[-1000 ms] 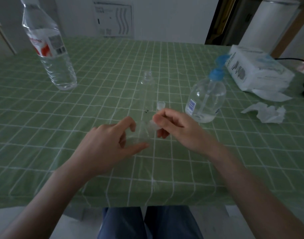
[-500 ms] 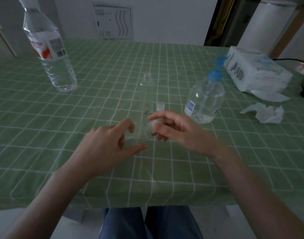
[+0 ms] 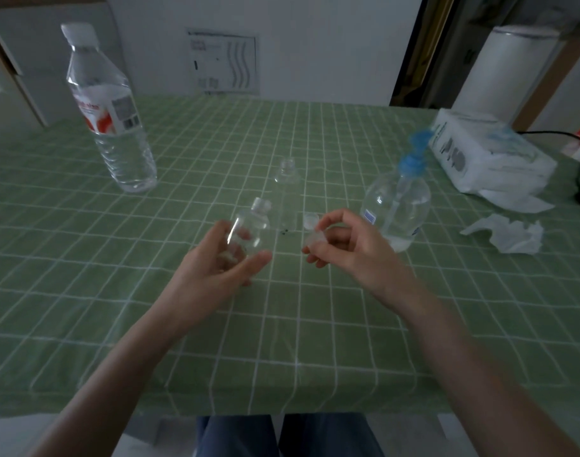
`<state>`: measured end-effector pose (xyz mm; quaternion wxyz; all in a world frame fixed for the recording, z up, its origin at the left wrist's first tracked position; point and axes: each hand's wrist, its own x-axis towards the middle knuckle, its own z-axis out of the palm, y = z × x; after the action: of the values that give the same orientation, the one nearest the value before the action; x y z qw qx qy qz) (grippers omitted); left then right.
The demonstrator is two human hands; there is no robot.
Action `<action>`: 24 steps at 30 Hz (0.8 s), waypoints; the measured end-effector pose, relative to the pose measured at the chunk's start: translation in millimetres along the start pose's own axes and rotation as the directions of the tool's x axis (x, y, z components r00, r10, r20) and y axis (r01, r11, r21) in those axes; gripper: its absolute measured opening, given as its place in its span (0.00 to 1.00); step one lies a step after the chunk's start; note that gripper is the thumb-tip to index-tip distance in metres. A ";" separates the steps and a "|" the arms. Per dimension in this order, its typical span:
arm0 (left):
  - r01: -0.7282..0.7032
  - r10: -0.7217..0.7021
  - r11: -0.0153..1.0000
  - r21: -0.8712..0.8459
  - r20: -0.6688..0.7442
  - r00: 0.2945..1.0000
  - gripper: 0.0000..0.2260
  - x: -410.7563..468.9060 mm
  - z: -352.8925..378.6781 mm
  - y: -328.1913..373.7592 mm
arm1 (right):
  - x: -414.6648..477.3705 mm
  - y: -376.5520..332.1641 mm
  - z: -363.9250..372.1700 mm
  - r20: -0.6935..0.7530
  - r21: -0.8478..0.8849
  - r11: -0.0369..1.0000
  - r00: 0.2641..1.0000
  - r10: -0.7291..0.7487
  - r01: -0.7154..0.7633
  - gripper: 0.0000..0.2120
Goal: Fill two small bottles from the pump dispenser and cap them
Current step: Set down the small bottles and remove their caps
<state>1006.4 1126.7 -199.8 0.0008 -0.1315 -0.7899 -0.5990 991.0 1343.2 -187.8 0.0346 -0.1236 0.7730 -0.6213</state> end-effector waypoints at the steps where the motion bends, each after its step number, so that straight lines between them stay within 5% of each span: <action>1: -0.010 0.011 0.997 -0.080 0.004 1.000 0.16 1.5 1.7 0.0 | 1.5 1.3 1.0 -0.012 -0.016 1.000 1.000 0.011 -0.011 0.11; 14: -0.078 0.060 0.977 -0.198 -0.097 0.993 0.12 17.4 10.4 -15.3 | 15.4 17.5 13.1 -0.048 -0.567 0.823 0.999 -0.007 -0.021 0.11; 24: -0.087 0.072 0.986 -0.145 -0.103 0.992 0.14 16.3 13.2 -5.5 | 11.1 14.8 11.4 -0.046 -0.573 0.819 0.999 0.003 -0.029 0.21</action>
<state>991.6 1141.2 -206.1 0.0535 -0.1334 -0.7358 -0.6617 980.4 1332.6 -203.6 -0.0155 -0.1086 0.9256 -0.3622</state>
